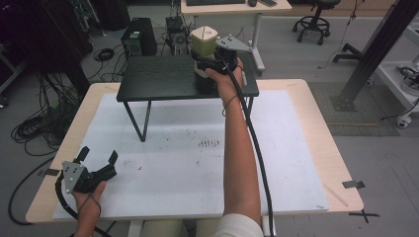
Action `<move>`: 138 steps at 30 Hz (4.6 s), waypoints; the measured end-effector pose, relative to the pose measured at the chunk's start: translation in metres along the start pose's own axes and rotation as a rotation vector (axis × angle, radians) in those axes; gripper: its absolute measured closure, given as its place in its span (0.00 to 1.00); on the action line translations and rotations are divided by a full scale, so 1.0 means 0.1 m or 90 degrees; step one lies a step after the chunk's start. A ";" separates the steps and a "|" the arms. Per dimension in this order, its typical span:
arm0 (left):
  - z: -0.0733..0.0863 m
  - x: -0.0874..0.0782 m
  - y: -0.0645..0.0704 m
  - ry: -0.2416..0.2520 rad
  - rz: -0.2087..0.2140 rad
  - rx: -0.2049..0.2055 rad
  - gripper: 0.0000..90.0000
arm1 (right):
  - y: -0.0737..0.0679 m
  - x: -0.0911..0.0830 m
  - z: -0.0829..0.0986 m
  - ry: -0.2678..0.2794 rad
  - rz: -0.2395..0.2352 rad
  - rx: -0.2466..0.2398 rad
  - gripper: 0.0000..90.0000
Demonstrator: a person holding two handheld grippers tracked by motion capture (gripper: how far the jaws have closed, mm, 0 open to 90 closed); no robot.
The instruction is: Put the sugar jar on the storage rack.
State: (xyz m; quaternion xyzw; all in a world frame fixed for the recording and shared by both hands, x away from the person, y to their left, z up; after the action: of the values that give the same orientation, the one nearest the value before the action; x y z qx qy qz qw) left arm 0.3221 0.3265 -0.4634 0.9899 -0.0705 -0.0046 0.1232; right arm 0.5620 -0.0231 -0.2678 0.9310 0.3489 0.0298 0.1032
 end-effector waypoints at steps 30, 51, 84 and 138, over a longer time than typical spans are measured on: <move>0.00 0.00 0.00 -0.001 0.000 0.000 0.04 | -0.01 0.01 0.00 -0.007 0.030 -0.006 0.02; 0.00 0.00 0.00 -0.001 0.001 0.000 0.04 | -0.07 -0.06 -0.06 -0.012 0.022 -0.004 0.02; 0.00 0.00 0.00 -0.003 0.007 0.001 0.04 | -0.20 -0.57 -0.21 -0.016 0.027 0.002 0.03; 0.00 0.00 0.01 -0.004 0.012 0.002 0.04 | -0.70 -2.31 0.38 0.026 0.103 -0.091 0.04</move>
State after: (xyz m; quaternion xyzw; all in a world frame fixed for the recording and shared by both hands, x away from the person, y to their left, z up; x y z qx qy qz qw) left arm 0.3217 0.3258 -0.4634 0.9893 -0.0802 -0.0062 0.1217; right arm 0.3474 -0.1304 -0.3164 0.9455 0.2720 0.0815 0.1596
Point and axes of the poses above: each handheld gripper's, and its own axes: x roughly forward along the jaws, z roughly out of its underside, y roughly to its right, the point moved 6 cm from there along x, roughly forward along the jaws, and after that the axes turned 13 degrees about -x, right-handed, at the moved point
